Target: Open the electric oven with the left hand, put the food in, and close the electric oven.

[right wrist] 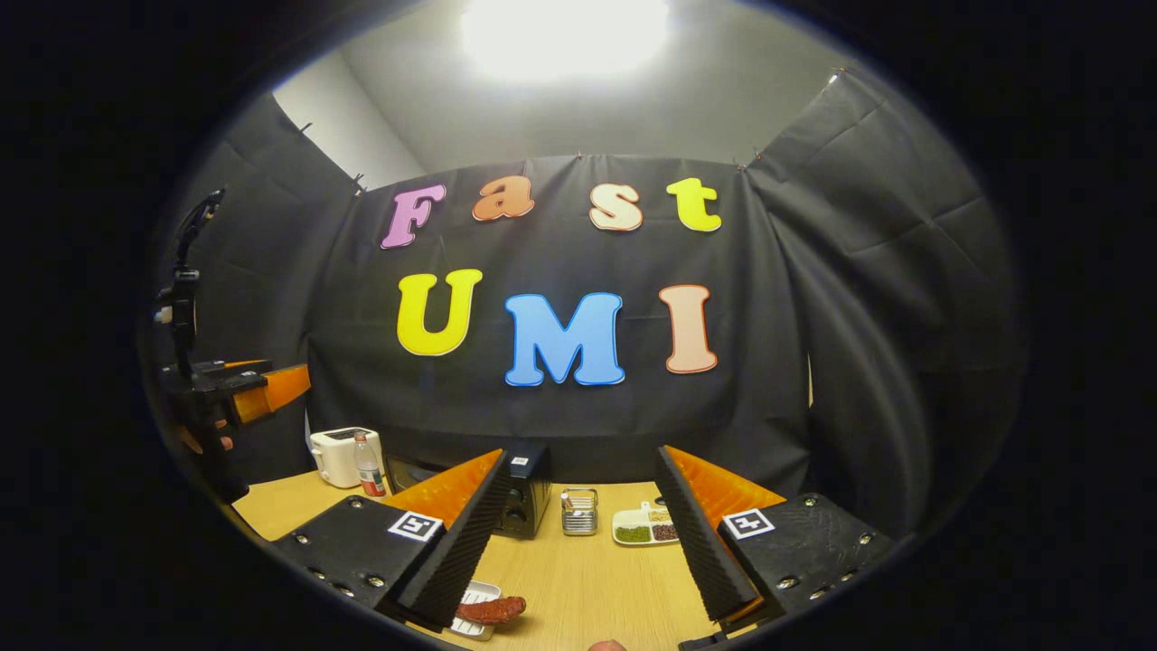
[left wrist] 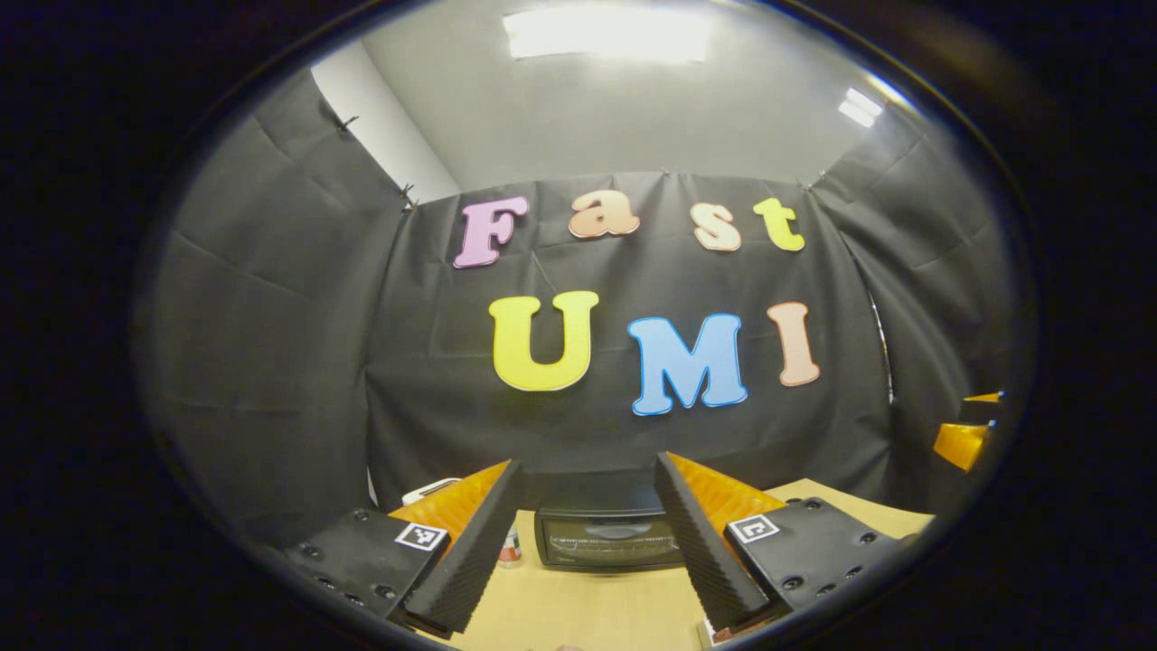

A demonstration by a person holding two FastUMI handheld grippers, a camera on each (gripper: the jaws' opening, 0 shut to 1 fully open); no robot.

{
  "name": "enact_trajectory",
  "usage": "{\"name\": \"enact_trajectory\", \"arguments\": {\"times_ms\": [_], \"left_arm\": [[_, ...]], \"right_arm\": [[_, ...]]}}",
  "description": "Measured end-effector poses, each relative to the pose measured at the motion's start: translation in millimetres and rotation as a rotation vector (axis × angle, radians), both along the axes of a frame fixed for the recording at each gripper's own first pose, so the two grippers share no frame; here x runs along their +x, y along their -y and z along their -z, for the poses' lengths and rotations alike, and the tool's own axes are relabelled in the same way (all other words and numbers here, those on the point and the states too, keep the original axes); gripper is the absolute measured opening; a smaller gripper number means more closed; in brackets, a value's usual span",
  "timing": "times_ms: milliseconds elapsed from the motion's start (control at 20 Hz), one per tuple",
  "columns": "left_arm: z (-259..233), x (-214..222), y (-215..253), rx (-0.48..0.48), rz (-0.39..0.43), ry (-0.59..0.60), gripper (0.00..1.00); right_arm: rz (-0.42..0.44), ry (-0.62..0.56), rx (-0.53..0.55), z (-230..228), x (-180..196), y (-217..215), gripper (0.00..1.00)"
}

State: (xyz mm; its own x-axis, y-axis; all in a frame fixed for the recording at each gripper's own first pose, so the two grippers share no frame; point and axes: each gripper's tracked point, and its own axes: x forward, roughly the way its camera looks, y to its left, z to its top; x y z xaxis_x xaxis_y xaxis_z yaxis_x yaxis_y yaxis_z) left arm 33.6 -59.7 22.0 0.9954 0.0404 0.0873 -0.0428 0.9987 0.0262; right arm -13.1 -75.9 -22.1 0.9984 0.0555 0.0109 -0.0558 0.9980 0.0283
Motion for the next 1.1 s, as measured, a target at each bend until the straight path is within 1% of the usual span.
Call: {"name": "enact_trajectory", "arguments": {"times_ms": [50,200,450,700,800,850,950,1100], "left_arm": [[3.5,8.6,-0.9,-0.001,0.007,0.001,1.00],[11.5,37.6,-1.3,0.004,0.033,0.001,1.00],[28.2,95.3,4.0,-0.010,0.103,-0.015,1.00],[61.0,146.0,10.3,-0.013,0.165,-0.063,1.00],[75.8,163.2,12.7,-0.017,0.185,-0.086,0.90],[83.0,172.0,14.4,-0.017,0.195,-0.098,0.97],[99.4,189.3,19.4,-0.022,0.213,-0.125,1.00],[126.7,211.7,26.6,-0.033,0.236,-0.171,0.99]], "right_arm": [[0.011,0.000,-0.002,-1.0,-0.2,1.5,0.97],[0.061,0.013,-0.003,-6.7,4.1,7.5,0.97],[0.138,0.025,-0.017,-14.3,16.2,7.1,0.97],[0.204,0.006,-0.032,-10.9,29.0,2.7,0.97],[0.225,-0.007,-0.036,-7.4,33.4,0.3,0.97],[0.234,-0.015,-0.040,-5.4,35.6,-0.4,0.97],[0.252,-0.029,-0.052,-2.8,40.0,-1.1,0.97],[0.283,-0.044,-0.070,-1.4,43.0,-1.4,0.97]]}}
